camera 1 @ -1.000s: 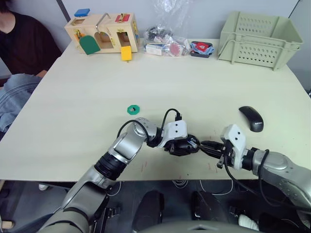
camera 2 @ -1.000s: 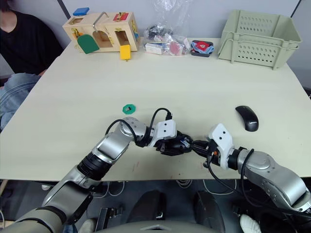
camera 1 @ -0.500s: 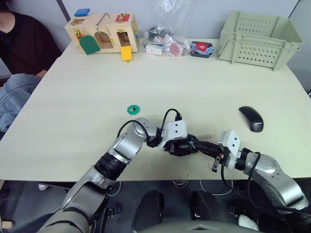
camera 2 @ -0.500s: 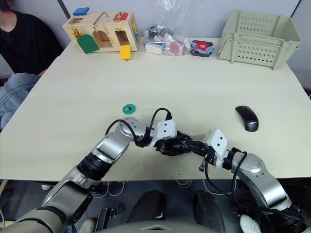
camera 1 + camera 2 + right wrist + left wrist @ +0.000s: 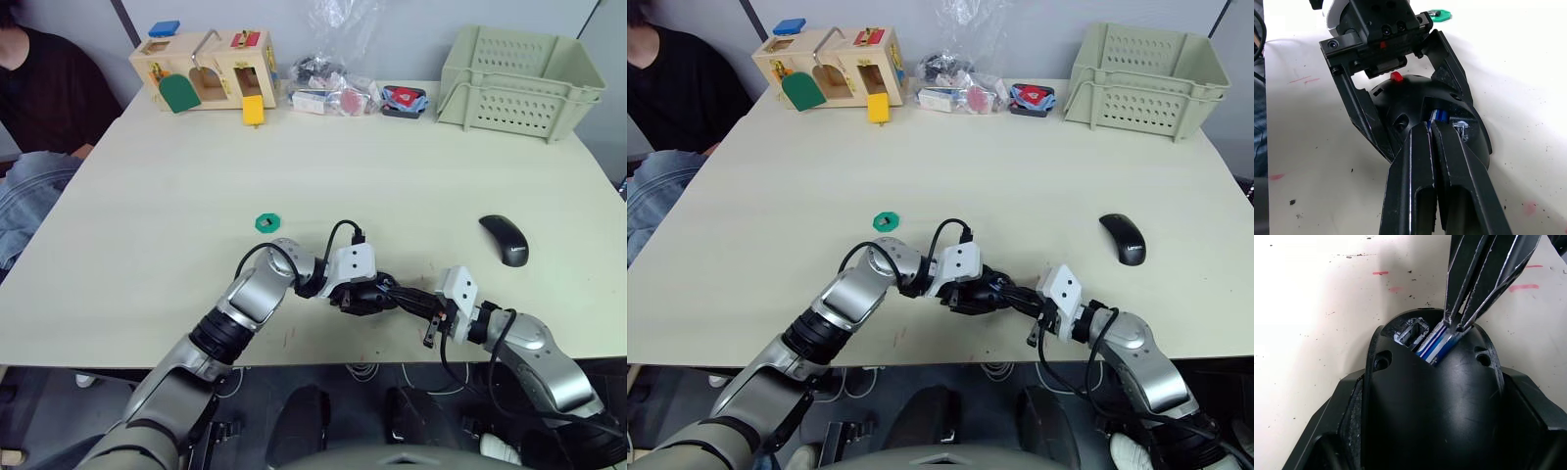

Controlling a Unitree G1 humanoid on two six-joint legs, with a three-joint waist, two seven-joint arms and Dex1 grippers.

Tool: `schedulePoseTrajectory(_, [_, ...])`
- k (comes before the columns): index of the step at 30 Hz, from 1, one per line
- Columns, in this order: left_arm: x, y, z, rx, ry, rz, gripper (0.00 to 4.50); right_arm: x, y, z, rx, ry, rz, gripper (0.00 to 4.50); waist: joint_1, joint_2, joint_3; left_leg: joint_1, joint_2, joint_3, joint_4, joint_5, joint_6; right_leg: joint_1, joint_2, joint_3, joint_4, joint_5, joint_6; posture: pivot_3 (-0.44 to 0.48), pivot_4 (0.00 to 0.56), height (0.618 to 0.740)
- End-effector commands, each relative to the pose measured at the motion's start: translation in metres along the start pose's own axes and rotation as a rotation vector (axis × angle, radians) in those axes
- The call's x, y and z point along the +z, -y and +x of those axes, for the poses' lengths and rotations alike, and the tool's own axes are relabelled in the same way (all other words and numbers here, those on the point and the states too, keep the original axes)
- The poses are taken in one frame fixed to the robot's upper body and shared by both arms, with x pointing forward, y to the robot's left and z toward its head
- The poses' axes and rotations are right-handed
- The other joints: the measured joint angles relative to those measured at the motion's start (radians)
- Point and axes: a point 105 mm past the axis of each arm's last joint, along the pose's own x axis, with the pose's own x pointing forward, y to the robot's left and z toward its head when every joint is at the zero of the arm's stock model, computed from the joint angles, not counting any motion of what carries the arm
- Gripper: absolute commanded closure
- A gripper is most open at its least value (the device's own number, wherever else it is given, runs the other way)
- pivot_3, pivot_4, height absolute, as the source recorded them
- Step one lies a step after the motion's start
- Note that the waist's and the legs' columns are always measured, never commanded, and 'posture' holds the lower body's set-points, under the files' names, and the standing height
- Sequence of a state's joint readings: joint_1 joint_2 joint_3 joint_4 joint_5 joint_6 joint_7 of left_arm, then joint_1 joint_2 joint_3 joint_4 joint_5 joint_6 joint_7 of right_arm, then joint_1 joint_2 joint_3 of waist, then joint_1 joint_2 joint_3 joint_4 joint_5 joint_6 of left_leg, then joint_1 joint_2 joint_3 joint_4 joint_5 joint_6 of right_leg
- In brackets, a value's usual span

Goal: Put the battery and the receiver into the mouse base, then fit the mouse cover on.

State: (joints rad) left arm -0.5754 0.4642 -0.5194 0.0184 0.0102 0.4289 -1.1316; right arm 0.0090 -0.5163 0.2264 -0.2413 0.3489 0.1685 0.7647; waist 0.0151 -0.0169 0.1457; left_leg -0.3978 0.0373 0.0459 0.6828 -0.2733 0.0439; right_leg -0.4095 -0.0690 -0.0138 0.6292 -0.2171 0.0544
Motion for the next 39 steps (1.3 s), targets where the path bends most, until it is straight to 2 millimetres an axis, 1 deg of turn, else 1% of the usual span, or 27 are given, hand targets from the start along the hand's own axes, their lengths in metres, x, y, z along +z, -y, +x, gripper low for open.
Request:
schedulePoseTrajectory(1, [-0.020,0.007,0.008,-0.011,-0.071,-0.050,1.36,-0.033,-0.002,-0.002,-0.011,-0.137,0.064,4.42,0.001,0.000,-0.001,0.000,0.000,0.000,0.000,0.000,0.000,0.000,0.000,0.000,0.000,0.000,0.000,0.000,0.150,0.740])
schedulePoseTrajectory(6, [-0.020,0.007,0.008,-0.009,-0.069,-0.053,1.36,-0.043,0.000,-0.006,-0.023,-0.214,0.106,4.42,-0.001,-0.001,-0.009,0.000,0.000,0.000,0.000,0.000,0.000,0.000,0.000,0.000,0.000,0.000,0.000,0.000,0.150,0.740])
schedulePoseTrajectory(9, [-0.019,0.007,0.009,-0.009,-0.069,-0.053,1.36,-0.043,0.000,-0.007,-0.024,-0.223,0.113,4.42,0.000,-0.001,-0.013,0.000,0.000,0.000,-0.001,0.000,0.000,0.000,0.000,0.000,0.000,0.000,0.000,0.000,0.150,0.740])
schedulePoseTrajectory(14, [-0.019,0.008,0.009,-0.011,-0.067,-0.052,1.36,-0.020,0.010,-0.006,-0.070,-0.110,-0.009,4.42,0.001,-0.001,-0.013,0.000,0.000,0.000,-0.001,0.000,0.000,0.000,0.000,0.000,0.000,0.000,0.000,0.000,0.150,0.740])
schedulePoseTrajectory(17, [-0.019,0.007,0.010,-0.012,-0.067,-0.051,1.36,0.002,0.013,-0.009,-0.072,0.043,-0.050,4.42,0.002,0.000,-0.013,0.000,0.000,0.000,-0.001,0.000,0.000,0.000,0.000,0.000,0.000,0.000,0.000,0.000,0.150,0.740])
schedulePoseTrajectory(19, [-0.018,0.006,0.010,-0.011,-0.067,-0.049,1.36,0.006,0.013,-0.013,-0.055,0.067,-0.061,4.42,0.002,0.000,-0.013,0.000,0.000,0.000,-0.001,0.000,0.000,0.000,0.000,0.000,0.000,0.000,0.000,0.000,0.150,0.740])
schedulePoseTrajectory(22, [-0.018,0.006,0.008,-0.008,-0.067,-0.048,1.36,0.015,0.008,-0.023,-0.003,0.120,-0.106,4.42,0.003,0.000,-0.012,-0.001,-0.001,0.000,-0.001,0.000,0.000,0.000,-0.001,0.000,-0.001,0.000,-0.001,0.000,0.150,0.740])
schedulePoseTrajectory(24, [-0.018,0.007,0.007,-0.009,-0.067,-0.049,1.36,0.022,0.000,-0.034,0.057,0.183,-0.130,4.42,0.002,0.000,-0.012,-0.001,-0.001,0.000,-0.001,0.000,0.000,0.000,0.000,0.000,-0.001,0.000,-0.001,0.000,0.150,0.740])
schedulePoseTrajectory(27, [-0.018,0.008,0.007,-0.009,-0.066,-0.051,1.36,0.024,0.000,-0.047,0.068,0.200,-0.121,4.42,0.002,0.001,-0.012,-0.001,-0.001,0.000,-0.001,0.000,0.000,0.000,0.000,0.000,-0.001,0.000,0.000,0.000,0.150,0.740])
schedulePoseTrajectory(29, [-0.018,0.007,0.008,-0.007,-0.066,-0.051,1.36,0.026,0.002,-0.060,0.069,0.214,-0.099,4.42,0.001,0.001,-0.012,-0.001,-0.001,0.000,-0.001,0.000,0.000,0.000,0.000,0.001,-0.001,0.000,0.000,0.000,0.150,0.740])
schedulePoseTrajectory(32, [-0.018,0.007,0.008,-0.006,-0.064,-0.050,1.36,0.025,0.009,-0.079,0.023,0.194,-0.116,3.65,0.002,0.001,-0.012,-0.001,0.000,0.000,-0.001,0.000,0.000,0.000,0.000,0.001,-0.001,0.000,-0.001,0.000,0.150,0.740])
schedulePoseTrajectory(33, [-0.018,0.007,0.009,-0.006,-0.064,-0.048,1.36,0.025,0.010,-0.087,0.011,0.190,-0.117,3.08,0.002,0.001,-0.012,-0.001,0.000,0.000,-0.001,0.000,0.000,0.000,0.000,0.001,-0.001,0.000,-0.001,0.000,0.150,0.740])
schedulePoseTrajectory(34, [-0.017,0.007,0.009,-0.006,-0.063,-0.048,1.36,0.025,0.010,-0.095,0.003,0.188,-0.121,2.72,0.004,0.001,-0.012,-0.001,0.000,0.000,-0.001,0.000,0.000,0.000,0.000,0.001,-0.001,0.000,-0.001,0.000,0.150,0.740])
schedulePoseTrajectory(36, [-0.017,0.007,0.010,-0.006,-0.062,-0.046,1.36,0.024,0.008,-0.105,0.003,0.185,-0.113,1.68,0.006,0.001,-0.011,-0.001,-0.001,0.000,-0.001,0.000,0.001,0.000,-0.001,0.001,-0.001,0.000,-0.001,0.000,0.150,0.740])
schedulePoseTrajectory(37, [-0.017,0.007,0.010,-0.006,-0.061,-0.046,1.36,0.023,0.008,-0.110,0.001,0.184,-0.110,1.33,0.004,0.001,-0.011,-0.001,-0.001,0.001,-0.001,0.000,0.001,0.000,-0.001,0.001,-0.001,0.000,-0.001,0.000,0.150,0.740])
schedulePoseTrajectory(38, [-0.016,0.007,0.010,-0.006,-0.060,-0.046,1.36,0.022,0.008,-0.115,-0.002,0.180,-0.108,0.69,0.004,0.001,-0.011,-0.001,-0.001,0.001,-0.001,0.000,0.001,0.000,0.000,0.001,-0.001,0.000,-0.001,0.000,0.150,0.740])
schedulePoseTrajectory(39, [-0.016,0.007,0.010,-0.007,-0.060,-0.045,1.36,0.020,0.006,-0.120,0.007,0.176,-0.103,0.55,0.004,0.002,-0.012,0.000,0.000,0.001,-0.001,0.000,0.001,0.000,0.000,0.001,-0.001,0.000,-0.001,0.000,0.150,0.740])
